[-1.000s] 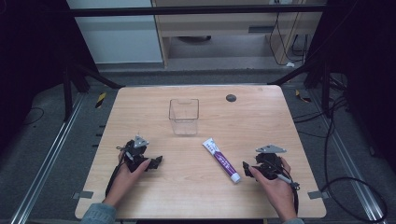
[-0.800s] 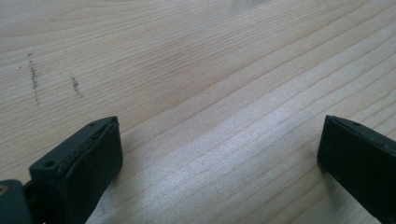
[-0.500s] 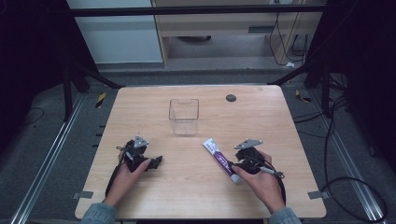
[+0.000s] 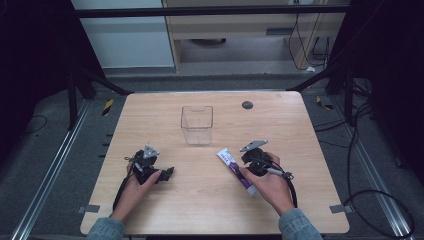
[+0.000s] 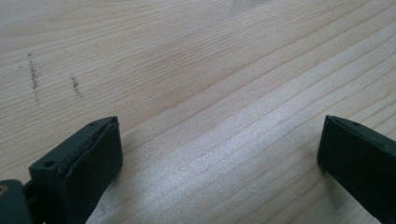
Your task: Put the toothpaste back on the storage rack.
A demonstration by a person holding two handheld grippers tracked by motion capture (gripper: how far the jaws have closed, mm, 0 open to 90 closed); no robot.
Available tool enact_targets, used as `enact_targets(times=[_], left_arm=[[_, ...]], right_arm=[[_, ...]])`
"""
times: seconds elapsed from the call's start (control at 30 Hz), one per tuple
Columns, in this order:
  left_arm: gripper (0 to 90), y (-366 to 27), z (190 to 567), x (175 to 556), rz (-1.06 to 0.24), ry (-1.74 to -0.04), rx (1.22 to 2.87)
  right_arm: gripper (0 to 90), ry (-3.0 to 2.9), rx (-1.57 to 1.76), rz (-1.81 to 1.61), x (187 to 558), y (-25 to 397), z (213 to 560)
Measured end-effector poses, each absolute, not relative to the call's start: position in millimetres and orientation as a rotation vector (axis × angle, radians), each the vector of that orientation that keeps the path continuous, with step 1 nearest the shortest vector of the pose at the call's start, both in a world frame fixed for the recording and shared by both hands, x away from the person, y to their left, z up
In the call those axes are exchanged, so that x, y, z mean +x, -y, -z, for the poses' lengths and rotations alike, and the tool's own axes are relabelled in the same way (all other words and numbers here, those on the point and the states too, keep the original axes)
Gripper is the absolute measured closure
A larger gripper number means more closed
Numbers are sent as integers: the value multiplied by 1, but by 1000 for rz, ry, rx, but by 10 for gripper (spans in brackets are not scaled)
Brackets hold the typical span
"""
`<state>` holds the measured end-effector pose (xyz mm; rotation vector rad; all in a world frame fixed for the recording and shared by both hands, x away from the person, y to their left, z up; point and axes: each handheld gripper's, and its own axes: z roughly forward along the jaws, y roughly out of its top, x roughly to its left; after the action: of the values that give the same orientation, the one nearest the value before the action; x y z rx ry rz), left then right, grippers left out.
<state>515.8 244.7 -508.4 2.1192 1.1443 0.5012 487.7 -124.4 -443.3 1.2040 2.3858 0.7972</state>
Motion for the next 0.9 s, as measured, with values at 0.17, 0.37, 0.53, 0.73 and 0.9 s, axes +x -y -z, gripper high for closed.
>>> enact_targets(times=[0.17, 0.37, 0.53, 0.73, 0.9], left_arm=[[0, -245, 508, 516, -501, -1144, 2119], [0, -245, 508, 516, -501, -1144, 2119], [0, -245, 508, 516, -501, -1144, 2118], [0, -245, 508, 516, -501, -1145, 2118], [0, -245, 508, 516, -501, -1144, 2118]], right_arm=[[356, -2410, 1224, -783, 496, 117, 447], [394, -2447, 1215, -755, 502, 110, 454], [437, -2481, 1198, -728, 510, 98, 459], [436, -2496, 1206, -704, 519, 86, 464], [452, -2503, 1222, -677, 524, 81, 468]])
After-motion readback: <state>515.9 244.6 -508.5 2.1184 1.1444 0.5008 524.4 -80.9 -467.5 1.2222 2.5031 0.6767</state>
